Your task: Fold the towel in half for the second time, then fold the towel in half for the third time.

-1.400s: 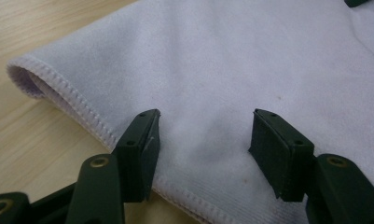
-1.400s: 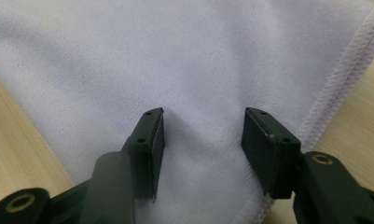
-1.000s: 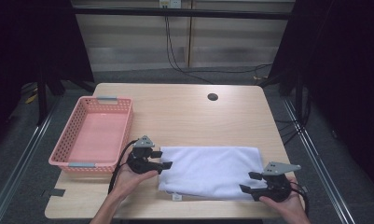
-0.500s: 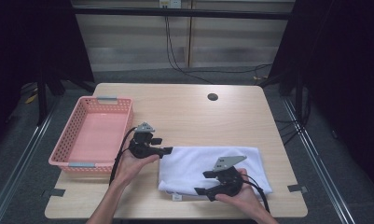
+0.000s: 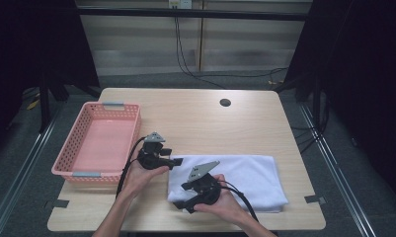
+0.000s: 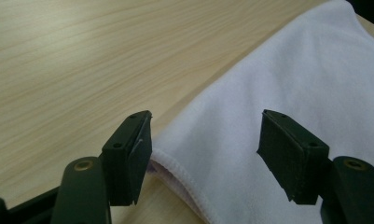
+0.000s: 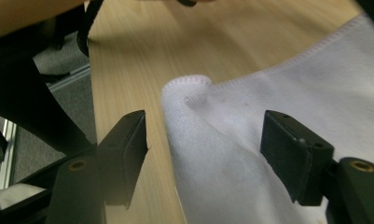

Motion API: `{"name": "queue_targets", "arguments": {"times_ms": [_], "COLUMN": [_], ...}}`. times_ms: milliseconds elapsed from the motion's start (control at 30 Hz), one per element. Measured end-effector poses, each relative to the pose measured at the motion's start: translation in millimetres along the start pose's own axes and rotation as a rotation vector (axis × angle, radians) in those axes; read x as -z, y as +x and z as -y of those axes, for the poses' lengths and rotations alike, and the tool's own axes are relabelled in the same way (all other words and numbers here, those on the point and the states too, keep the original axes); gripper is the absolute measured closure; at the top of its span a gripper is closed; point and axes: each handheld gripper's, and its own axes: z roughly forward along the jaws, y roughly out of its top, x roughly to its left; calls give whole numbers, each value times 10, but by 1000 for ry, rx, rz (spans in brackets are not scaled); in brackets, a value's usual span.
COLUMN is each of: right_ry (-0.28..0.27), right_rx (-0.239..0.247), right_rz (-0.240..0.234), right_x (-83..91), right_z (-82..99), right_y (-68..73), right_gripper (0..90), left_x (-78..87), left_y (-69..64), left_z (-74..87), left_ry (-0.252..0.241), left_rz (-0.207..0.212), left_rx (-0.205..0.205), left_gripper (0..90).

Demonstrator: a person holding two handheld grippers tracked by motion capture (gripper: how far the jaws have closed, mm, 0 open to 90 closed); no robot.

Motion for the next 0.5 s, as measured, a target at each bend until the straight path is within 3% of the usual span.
{"name": "queue_targets", "arguments": {"times_ms": [267,500], "right_ry": [64,69], "right_rx": [35,144], "right_rz": [56,156], "right_x": [-184,-210], "right_z": [40,109], "right_y": [31,111], "right_gripper": [372,496], "left_x": [0,-33], "left_y": [99,147], "left_z": [5,16], "left_ry": [-10,5], "left_rz": [-23,-37], "left_rx": [20,29], "left_gripper": [344,336]}}
